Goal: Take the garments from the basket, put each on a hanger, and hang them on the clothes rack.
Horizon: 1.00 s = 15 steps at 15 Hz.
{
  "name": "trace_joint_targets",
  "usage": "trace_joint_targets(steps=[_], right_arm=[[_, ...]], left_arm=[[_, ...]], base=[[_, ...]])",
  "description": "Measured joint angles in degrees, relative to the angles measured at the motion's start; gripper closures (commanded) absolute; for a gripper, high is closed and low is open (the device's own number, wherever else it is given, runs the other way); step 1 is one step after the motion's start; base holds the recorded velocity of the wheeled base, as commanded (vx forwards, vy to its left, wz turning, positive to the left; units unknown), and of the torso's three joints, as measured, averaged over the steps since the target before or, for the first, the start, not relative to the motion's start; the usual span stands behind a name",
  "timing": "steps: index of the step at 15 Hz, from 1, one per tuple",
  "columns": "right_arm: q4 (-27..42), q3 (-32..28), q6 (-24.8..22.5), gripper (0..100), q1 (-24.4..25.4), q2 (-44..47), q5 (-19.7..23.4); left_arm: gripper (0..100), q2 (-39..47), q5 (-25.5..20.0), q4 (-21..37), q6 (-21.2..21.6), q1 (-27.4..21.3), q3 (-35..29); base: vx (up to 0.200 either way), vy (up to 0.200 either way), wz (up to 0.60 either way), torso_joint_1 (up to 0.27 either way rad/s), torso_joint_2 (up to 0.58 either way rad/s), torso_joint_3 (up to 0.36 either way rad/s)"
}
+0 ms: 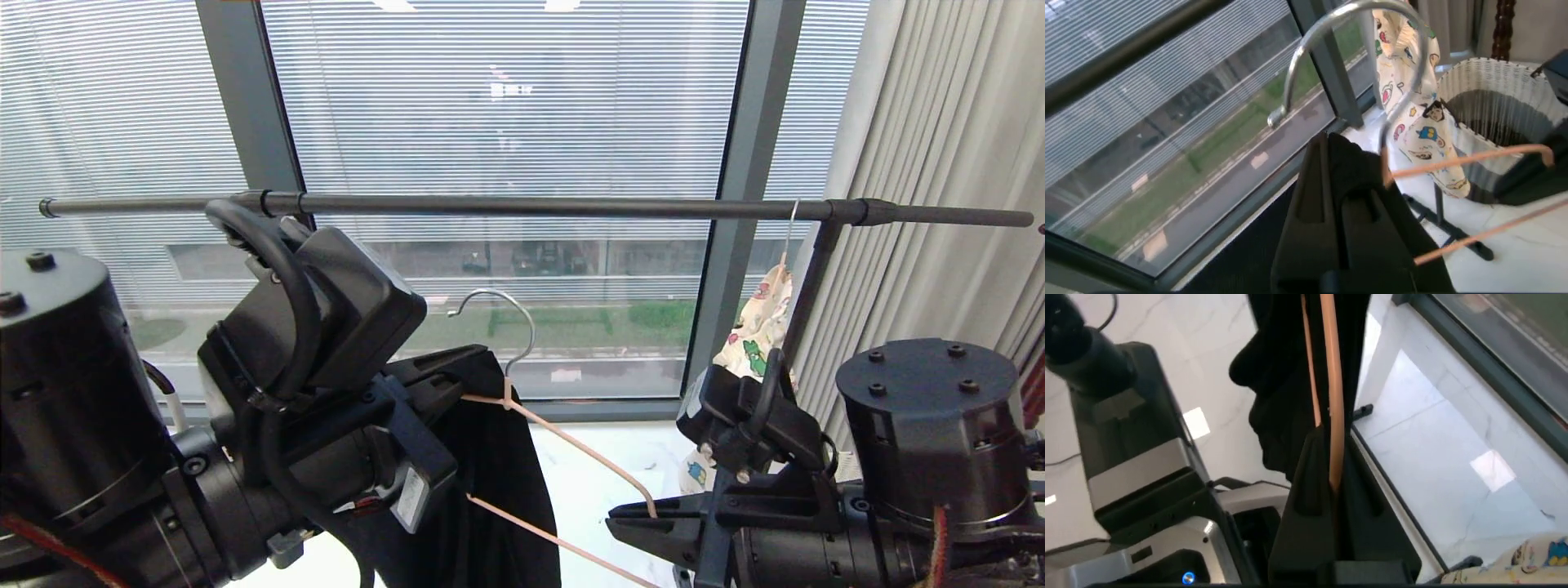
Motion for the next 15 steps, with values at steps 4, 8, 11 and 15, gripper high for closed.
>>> trace_joint_targets(steps=[4, 8, 11, 15], right_arm=[[-0.04, -2.43, 6.55, 100, -1.65, 0.63, -4.82], [-0.94, -3.61, 7.97, 100, -1.23, 1.15, -6.13], [-1.02, -3.64, 7.91, 100, 0.54, 1.65, -6.13], [-4.92, -3.78, 7.78, 100, 1.05, 3.68, -8.81]], left_arm=[[100, -0.74, -0.16, -0.06, 2.83, 0.13, 0.13], [100, -0.13, -0.1, -0.01, 4.27, 0.13, -0.59], [100, 1.4, -0.07, 0.0, 4.3, 0.0, -3.56], [100, 2.21, -0.05, 0.0, 4.55, -0.09, -4.55]], base=[[0.0, 0.0, 0.0, 0.0, 0.0, 0.0], [0.0, 0.0, 0.0, 0.0, 0.0, 0.0], [0.0, 0.0, 0.0, 0.0, 0.0, 0.0], [0.0, 0.0, 0.0, 0.0, 0.0, 0.0]])
